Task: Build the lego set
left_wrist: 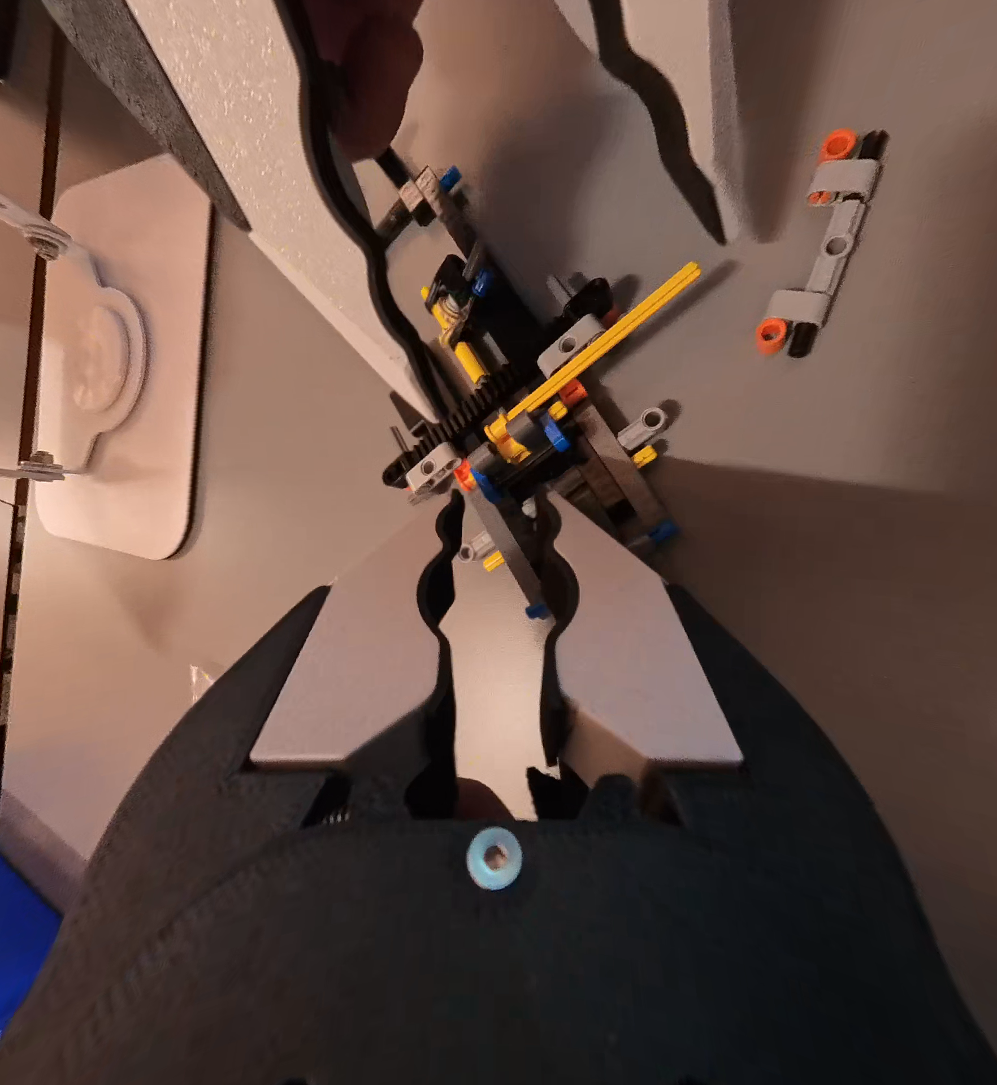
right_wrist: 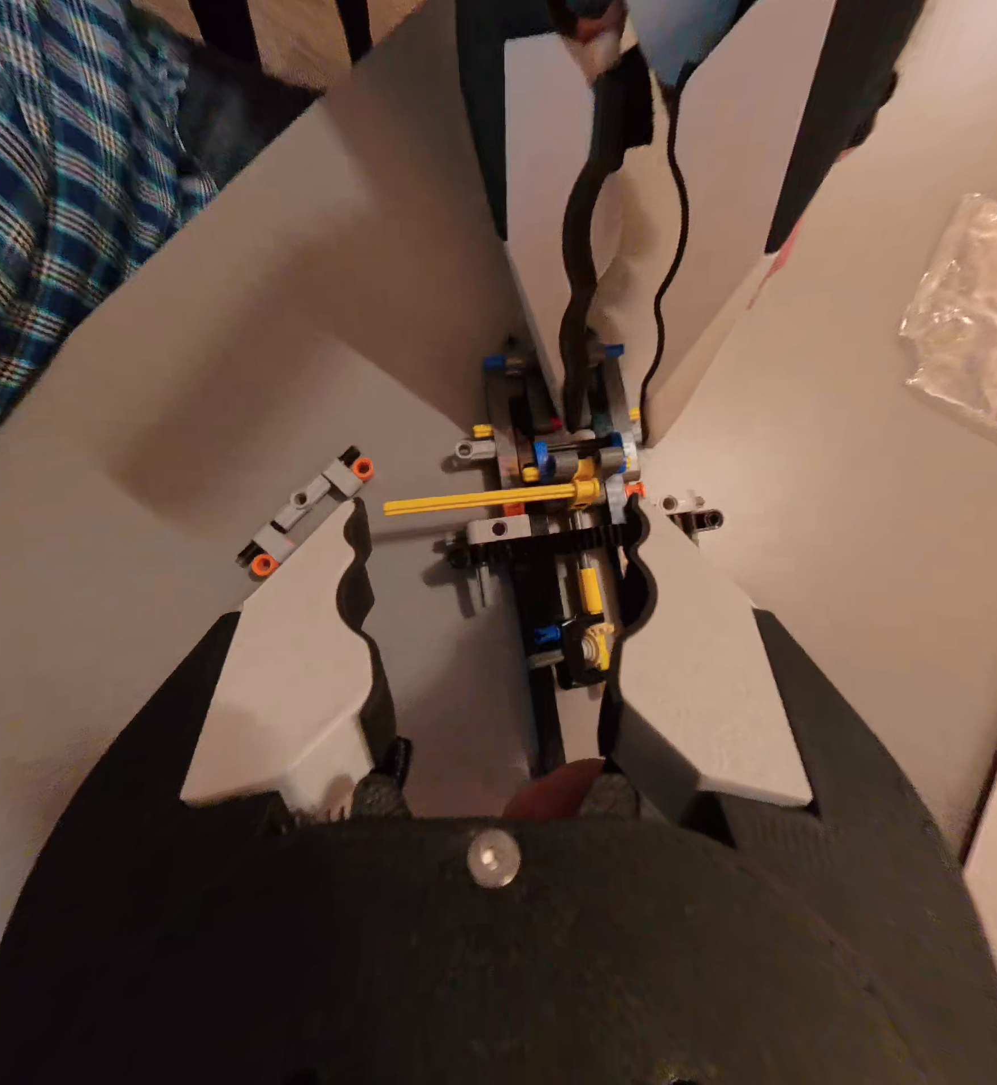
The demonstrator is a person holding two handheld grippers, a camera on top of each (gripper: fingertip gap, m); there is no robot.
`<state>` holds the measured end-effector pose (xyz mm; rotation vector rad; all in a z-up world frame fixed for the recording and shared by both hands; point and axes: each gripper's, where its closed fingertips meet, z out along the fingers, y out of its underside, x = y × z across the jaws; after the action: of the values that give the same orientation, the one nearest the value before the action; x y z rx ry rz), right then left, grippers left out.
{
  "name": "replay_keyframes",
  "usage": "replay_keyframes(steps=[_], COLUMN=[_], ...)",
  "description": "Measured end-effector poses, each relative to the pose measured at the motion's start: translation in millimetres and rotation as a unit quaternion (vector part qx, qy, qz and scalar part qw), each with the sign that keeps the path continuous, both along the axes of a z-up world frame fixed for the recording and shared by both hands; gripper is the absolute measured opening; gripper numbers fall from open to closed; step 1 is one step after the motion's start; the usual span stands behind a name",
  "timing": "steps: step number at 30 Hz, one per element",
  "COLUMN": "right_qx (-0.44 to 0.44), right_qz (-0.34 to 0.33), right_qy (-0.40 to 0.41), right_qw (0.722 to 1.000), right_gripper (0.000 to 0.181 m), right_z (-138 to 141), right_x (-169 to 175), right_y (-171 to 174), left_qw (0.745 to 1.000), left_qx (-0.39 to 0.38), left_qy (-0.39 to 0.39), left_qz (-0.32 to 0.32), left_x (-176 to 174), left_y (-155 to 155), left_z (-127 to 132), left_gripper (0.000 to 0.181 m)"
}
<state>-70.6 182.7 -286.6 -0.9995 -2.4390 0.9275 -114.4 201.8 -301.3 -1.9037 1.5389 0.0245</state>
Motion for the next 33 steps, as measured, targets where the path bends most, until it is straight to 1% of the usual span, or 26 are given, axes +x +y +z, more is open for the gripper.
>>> replay_keyframes(steps=[1, 4, 7, 9, 10, 12, 15, 25, 28, 33], right_qx=[-0.002, 0.015, 0.015, 0.003, 0.001, -0.005, -0.007, 0.003, 0.001, 0.011], right_qz=[0.004, 0.011, 0.008, 0.015, 0.016, 0.015, 0.013, 0.013, 0.012, 0.019], right_qy=[-0.002, -0.006, -0.005, 0.008, 0.009, 0.008, 0.012, 0.017, 0.027, 0.018], right_qw=[1.0, 1.0, 1.0, 1.0, 1.0, 1.0, 1.0, 1.0, 1.0, 1.0], right_gripper=[0.084, 0.081, 0.079, 0.071, 0.07, 0.073, 0.078, 0.082, 0.08, 0.076], right_z=[-1, -12, -18, -16, -15, -15, -16, -14, -8, -12], right_x=[0, 1, 1, 0, 0, -1, -3, -5, -7, -6], right_y=[-1, -3, 0, -2, -3, -4, -4, 0, 2, 0], left_qw=[1.0, 0.999, 0.996, 0.996, 0.995, 0.993, 0.991, 0.991, 0.992, 0.993], left_qx=[0.002, -0.006, -0.026, -0.014, -0.013, -0.02, -0.016, -0.013, -0.01, -0.008], left_qy=[-0.007, -0.029, -0.071, -0.059, -0.056, -0.067, -0.074, -0.085, -0.082, -0.079], left_qz=[0.003, 0.016, 0.042, 0.072, 0.081, 0.1, 0.11, 0.101, 0.091, 0.086], left_x=[1, 5, 14, 10, 9, 11, 11, 8, 8, 8], left_y=[1, -5, -15, -13, -13, -15, -13, -8, -8, -8], left_z=[2, 6, 8, 2, -1, -4, -3, -1, 0, 1], left_gripper=[0.023, 0.03, 0.038, 0.044, 0.046, 0.048, 0.049, 0.047, 0.046, 0.046])
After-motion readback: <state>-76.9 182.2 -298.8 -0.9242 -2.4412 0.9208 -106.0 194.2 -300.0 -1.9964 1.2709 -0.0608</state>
